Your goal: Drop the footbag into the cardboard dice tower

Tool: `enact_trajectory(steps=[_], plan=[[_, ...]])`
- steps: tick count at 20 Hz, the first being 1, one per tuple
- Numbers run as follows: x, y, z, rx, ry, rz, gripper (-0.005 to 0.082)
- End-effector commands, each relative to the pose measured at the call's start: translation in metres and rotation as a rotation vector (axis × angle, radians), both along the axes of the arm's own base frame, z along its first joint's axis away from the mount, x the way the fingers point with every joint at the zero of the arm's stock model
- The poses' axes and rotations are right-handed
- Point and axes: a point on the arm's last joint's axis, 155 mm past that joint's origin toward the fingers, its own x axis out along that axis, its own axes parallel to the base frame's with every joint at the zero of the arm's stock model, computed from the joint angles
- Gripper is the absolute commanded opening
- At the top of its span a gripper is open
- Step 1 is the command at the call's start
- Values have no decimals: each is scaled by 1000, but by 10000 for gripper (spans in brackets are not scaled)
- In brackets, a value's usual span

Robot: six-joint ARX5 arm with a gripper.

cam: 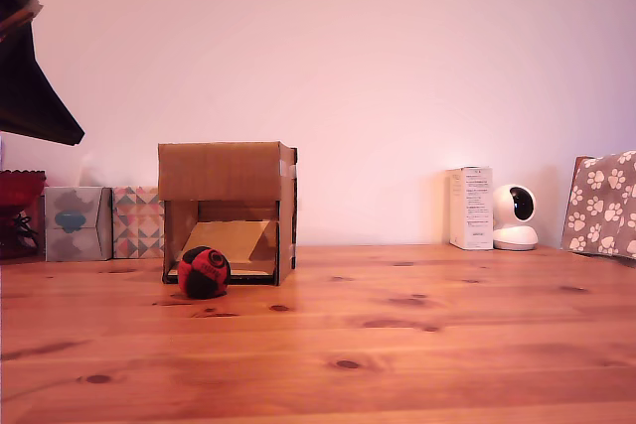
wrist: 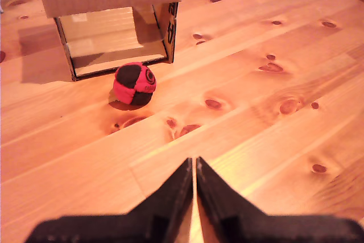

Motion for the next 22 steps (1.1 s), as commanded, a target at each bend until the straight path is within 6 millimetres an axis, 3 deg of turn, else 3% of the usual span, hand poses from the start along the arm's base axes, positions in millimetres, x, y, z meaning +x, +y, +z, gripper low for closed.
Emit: enact_trajectory(steps=[1,7,13,19,22], plan=[[4,-2,8,-15,-40,-2,-24],[6,-3,13,-21,-61,-2,-24],[35,-12,36,-65,-196,-2,-24],[79,-26,22,-90,-272,-2,-24],[92,-31,-8,-78,-234,-2,-24]])
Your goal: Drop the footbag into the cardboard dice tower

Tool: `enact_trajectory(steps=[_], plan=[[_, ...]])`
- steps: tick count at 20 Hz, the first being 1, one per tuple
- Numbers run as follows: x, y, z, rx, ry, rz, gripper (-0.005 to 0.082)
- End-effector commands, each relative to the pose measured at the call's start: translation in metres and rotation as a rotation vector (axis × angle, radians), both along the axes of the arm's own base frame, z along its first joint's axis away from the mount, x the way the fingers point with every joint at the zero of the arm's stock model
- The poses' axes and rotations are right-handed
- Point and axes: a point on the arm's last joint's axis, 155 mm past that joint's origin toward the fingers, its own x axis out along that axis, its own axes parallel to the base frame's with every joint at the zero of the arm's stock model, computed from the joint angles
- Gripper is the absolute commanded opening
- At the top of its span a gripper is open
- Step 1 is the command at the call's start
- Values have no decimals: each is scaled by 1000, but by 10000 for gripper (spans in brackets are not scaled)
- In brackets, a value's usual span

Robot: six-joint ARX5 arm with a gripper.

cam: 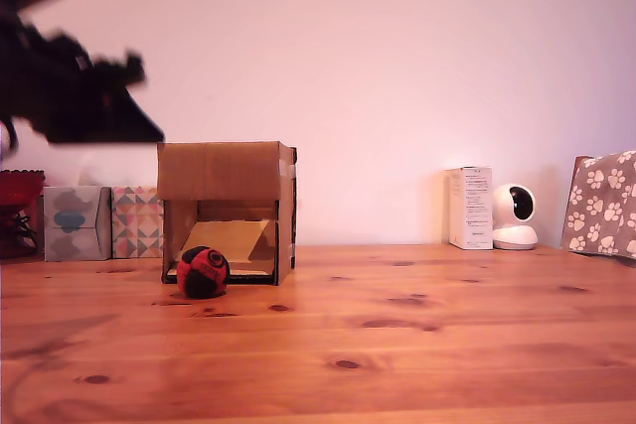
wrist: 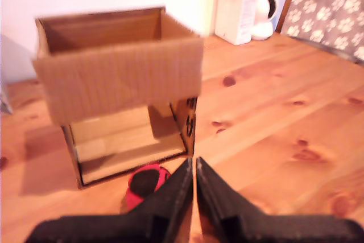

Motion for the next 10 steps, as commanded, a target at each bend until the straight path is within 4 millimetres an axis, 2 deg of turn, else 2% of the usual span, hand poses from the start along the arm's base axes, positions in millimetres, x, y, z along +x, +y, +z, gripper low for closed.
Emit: enact_trajectory(steps=[1,4,6,7,9,10], plan=[[2,-2,-21,11,40,-2,-24],[5,-3,-45,28,94,-3,-24],[5,-3,-49,34,103,-5,1],[5,-3,-49,37,98,-6,130],[8,-2,-45,47,74,3,691],[10,1,-45,72,60,13,782]])
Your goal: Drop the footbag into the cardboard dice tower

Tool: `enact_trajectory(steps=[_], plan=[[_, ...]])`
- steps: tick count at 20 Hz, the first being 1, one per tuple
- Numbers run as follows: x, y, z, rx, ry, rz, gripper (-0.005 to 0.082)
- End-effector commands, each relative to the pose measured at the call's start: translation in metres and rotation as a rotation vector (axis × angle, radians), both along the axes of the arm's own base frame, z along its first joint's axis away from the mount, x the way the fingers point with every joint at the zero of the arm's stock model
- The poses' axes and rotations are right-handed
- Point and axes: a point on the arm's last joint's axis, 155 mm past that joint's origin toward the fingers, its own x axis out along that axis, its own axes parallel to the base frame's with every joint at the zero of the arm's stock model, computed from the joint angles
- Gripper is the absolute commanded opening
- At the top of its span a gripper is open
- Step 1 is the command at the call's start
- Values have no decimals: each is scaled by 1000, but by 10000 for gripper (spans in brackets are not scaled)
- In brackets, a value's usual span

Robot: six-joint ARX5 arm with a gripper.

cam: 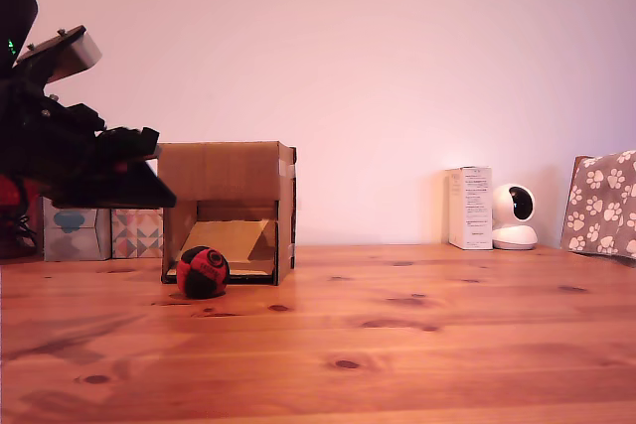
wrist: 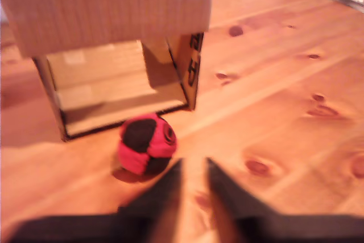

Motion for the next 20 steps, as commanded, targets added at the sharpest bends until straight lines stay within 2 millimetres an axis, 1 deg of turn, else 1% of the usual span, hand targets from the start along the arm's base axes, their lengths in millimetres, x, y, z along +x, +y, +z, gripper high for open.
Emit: enact_trajectory(steps=[1,5,12,16,20], plan=[[2,0,1,22,-22,-1,724],[11,-3,-4,30,-14,-3,725],[42,-13,-25,44,24,-4,725],[66,-20,-43,54,51,-4,725],[81,-23,-70,77,122,-3,725]])
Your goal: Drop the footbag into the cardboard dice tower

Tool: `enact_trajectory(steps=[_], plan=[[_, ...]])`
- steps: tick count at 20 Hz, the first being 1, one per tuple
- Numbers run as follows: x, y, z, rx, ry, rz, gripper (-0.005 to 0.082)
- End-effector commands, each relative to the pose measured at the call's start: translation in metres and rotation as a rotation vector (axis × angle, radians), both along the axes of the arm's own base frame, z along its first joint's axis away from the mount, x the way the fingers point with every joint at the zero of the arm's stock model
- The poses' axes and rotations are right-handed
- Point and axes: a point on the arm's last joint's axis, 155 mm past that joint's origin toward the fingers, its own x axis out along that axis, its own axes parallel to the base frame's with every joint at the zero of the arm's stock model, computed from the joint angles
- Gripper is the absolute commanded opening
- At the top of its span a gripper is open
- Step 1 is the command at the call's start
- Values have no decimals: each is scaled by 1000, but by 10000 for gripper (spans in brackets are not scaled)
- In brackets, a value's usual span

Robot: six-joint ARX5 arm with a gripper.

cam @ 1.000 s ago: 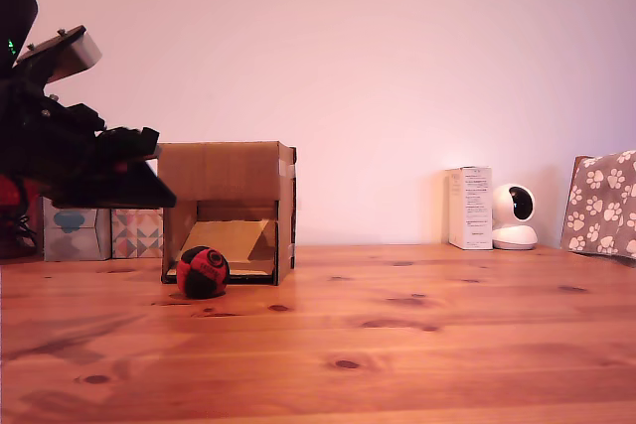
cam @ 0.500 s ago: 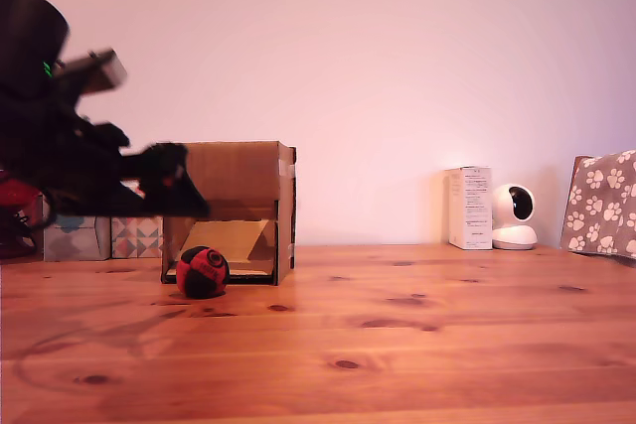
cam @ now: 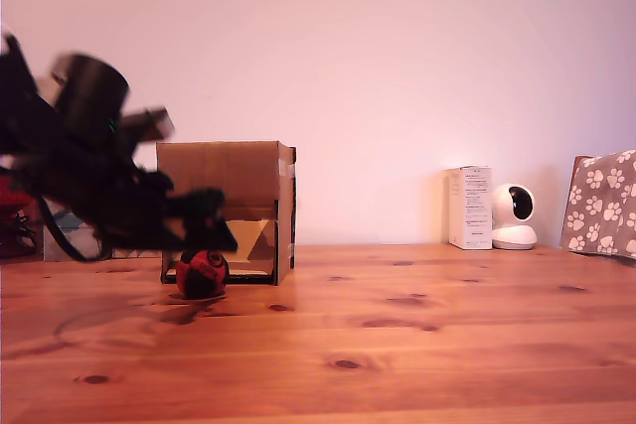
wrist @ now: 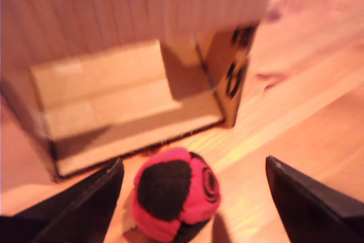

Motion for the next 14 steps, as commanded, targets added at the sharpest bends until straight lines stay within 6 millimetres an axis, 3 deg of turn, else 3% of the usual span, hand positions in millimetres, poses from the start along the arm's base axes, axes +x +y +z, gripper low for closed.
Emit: enact_trajectory(steps=[1,4,5,8,10,14], plan=[[2,1,-18,18,40,-1,724],[8,5,-25,28,76,9,708],[8,5,-27,29,88,12,637],[7,8,-30,36,108,17,247],[4,9,-34,42,128,17,105],[-2,10,-28,46,155,12,99]])
